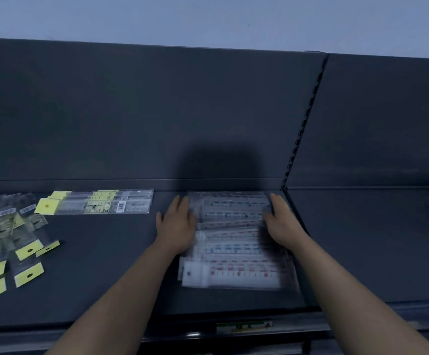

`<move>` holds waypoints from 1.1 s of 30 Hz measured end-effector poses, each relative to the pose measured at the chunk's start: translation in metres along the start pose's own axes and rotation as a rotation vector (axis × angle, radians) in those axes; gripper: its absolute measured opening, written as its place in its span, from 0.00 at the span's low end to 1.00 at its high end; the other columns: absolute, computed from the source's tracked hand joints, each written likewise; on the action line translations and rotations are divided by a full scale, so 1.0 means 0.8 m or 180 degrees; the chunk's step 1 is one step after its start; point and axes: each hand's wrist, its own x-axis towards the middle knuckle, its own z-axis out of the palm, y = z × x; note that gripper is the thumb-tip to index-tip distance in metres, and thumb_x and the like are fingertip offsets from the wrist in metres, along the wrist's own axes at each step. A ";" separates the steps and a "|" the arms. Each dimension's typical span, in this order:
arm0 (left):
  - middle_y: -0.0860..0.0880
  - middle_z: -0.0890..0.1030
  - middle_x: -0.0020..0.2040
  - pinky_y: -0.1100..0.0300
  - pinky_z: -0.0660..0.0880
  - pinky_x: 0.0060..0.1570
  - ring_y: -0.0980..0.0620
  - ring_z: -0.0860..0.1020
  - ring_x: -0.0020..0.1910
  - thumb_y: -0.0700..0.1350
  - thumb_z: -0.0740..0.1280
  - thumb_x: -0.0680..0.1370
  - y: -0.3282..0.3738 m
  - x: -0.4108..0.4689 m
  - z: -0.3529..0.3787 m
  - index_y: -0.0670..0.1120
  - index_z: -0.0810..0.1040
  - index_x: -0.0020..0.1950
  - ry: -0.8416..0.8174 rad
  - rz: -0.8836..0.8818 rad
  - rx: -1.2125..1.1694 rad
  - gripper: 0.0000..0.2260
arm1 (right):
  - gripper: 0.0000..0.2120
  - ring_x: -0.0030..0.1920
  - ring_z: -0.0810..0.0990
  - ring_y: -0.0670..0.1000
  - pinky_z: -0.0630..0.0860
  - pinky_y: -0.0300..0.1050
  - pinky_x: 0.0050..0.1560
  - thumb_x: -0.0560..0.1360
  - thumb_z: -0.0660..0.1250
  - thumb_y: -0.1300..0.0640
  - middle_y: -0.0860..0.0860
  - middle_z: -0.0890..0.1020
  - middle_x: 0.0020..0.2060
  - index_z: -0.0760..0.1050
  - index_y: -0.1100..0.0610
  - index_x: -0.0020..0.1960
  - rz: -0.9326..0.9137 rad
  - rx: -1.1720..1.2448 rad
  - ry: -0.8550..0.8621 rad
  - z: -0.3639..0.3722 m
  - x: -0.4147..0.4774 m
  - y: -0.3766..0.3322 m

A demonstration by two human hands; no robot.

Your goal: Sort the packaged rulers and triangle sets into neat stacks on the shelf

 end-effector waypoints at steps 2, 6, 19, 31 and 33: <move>0.50 0.44 0.80 0.43 0.37 0.73 0.51 0.43 0.78 0.54 0.46 0.83 0.007 0.007 0.007 0.50 0.46 0.79 -0.0125 0.0235 0.0581 0.25 | 0.26 0.78 0.46 0.50 0.46 0.51 0.77 0.83 0.50 0.51 0.52 0.48 0.78 0.48 0.55 0.79 -0.0231 -0.0721 -0.0020 0.003 0.011 -0.010; 0.51 0.43 0.80 0.41 0.35 0.73 0.51 0.41 0.78 0.59 0.43 0.82 0.025 0.012 0.022 0.50 0.43 0.80 -0.0442 0.0594 0.1163 0.28 | 0.27 0.78 0.41 0.51 0.40 0.50 0.76 0.83 0.46 0.46 0.51 0.43 0.78 0.44 0.53 0.79 -0.0484 -0.1456 -0.0346 0.015 0.029 -0.030; 0.48 0.37 0.79 0.48 0.37 0.75 0.50 0.37 0.77 0.61 0.43 0.82 0.033 -0.006 0.012 0.47 0.36 0.78 -0.1055 0.0612 0.1321 0.31 | 0.32 0.77 0.36 0.49 0.36 0.49 0.76 0.81 0.42 0.39 0.50 0.37 0.77 0.38 0.54 0.78 -0.0687 -0.2003 -0.0784 0.029 -0.002 -0.022; 0.48 0.39 0.79 0.51 0.38 0.76 0.51 0.39 0.78 0.60 0.43 0.82 0.033 -0.075 0.019 0.46 0.38 0.79 -0.0859 0.0965 0.1704 0.31 | 0.35 0.77 0.37 0.47 0.35 0.44 0.75 0.80 0.42 0.37 0.50 0.38 0.77 0.37 0.56 0.78 -0.0669 -0.1880 -0.0720 0.035 -0.068 -0.015; 0.48 0.39 0.79 0.51 0.39 0.76 0.52 0.39 0.78 0.62 0.41 0.81 0.029 -0.088 0.023 0.46 0.38 0.79 -0.0829 0.0968 0.1681 0.31 | 0.38 0.77 0.36 0.47 0.35 0.44 0.75 0.78 0.40 0.34 0.49 0.38 0.77 0.36 0.56 0.78 -0.0655 -0.1867 -0.0616 0.034 -0.078 -0.014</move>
